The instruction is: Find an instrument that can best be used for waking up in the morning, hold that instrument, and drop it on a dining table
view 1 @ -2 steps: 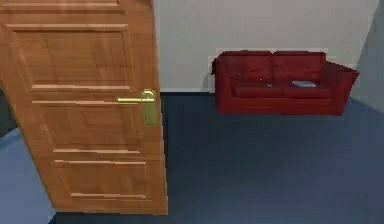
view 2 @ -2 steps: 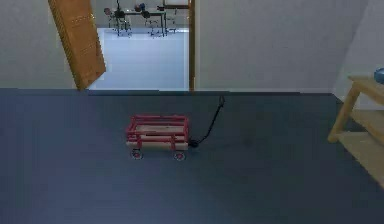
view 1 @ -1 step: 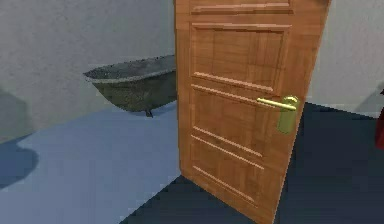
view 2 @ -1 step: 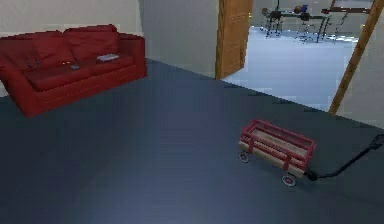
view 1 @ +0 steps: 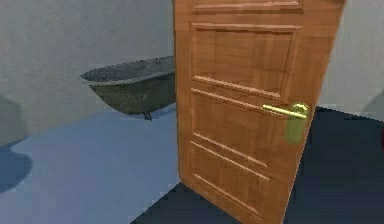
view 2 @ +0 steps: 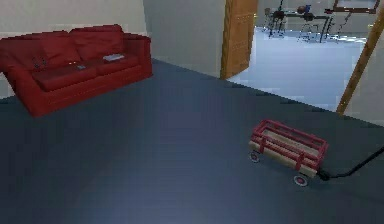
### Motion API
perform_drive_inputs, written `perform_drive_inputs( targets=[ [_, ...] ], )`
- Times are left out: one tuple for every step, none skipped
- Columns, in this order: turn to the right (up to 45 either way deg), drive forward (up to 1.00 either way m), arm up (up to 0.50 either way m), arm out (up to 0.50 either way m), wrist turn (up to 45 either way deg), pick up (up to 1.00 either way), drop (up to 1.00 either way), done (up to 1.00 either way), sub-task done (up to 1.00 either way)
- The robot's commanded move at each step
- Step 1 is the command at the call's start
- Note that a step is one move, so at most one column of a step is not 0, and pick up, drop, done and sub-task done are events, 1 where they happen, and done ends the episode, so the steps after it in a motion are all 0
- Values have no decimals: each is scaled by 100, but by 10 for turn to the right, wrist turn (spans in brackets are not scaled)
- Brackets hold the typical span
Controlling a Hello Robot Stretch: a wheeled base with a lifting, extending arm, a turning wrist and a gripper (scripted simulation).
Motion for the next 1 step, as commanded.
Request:
perform_drive_inputs(
  targets=[
    [-450, 0, 0, 0, 0, 0, 0, 0, 0]
  ],
)
